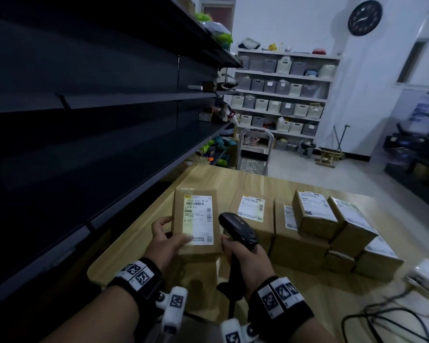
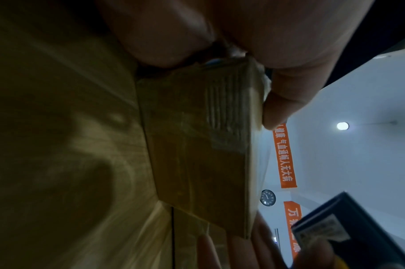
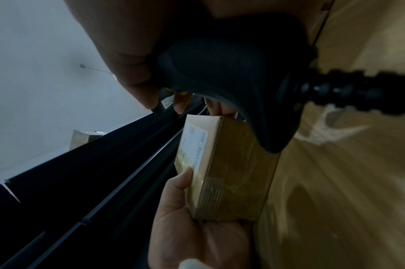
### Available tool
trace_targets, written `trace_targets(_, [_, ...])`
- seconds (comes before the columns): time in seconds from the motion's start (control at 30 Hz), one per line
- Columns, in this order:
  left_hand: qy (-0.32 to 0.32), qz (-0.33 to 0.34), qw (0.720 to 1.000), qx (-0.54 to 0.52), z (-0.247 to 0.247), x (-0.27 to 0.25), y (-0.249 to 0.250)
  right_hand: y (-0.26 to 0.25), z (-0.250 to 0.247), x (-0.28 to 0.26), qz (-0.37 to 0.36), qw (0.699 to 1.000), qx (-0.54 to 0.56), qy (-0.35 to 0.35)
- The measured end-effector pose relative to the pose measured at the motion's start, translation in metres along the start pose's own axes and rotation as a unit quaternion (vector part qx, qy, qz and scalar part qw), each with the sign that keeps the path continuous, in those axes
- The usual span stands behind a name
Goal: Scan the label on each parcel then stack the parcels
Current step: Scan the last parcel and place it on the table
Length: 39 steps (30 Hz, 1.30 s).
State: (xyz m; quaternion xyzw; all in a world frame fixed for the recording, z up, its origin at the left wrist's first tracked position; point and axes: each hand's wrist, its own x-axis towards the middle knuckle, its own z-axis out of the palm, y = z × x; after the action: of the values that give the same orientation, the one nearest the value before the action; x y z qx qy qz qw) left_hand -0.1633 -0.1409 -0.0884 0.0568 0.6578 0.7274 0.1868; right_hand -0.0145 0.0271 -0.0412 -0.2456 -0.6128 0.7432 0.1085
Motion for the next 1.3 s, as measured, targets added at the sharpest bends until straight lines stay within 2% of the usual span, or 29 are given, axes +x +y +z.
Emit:
trace_targets(0.17, [0.024,-0.006,0.999,-0.032,0.002,0.001,-0.010,-0.005,-0.005,0.001,-0.037,0.999,-0.030,0.012])
trace_targets(0.3, [0.034,0.027,0.998,-0.050,0.005,-0.003,-0.019,-0.014,-0.009,-0.005,-0.089,0.996,-0.021,0.012])
trace_targets(0.47, [0.025,0.076,0.997,-0.002,0.011,-0.010,-0.025,-0.034,-0.014,-0.016,-0.052,0.994,-0.084,-0.050])
trace_targets(0.57, [0.031,0.085,0.996,0.002,0.012,-0.010,-0.025,-0.039,-0.012,-0.018,-0.040,0.993,-0.094,-0.062])
trace_targets(0.97, [0.040,0.065,0.997,-0.019,0.012,-0.009,-0.025,-0.043,-0.003,-0.030,-0.023,0.995,-0.078,-0.049])
trace_targets(1.3, [0.034,0.073,0.997,-0.018,0.011,-0.009,-0.027,-0.042,-0.002,-0.037,-0.006,0.996,-0.079,-0.041])
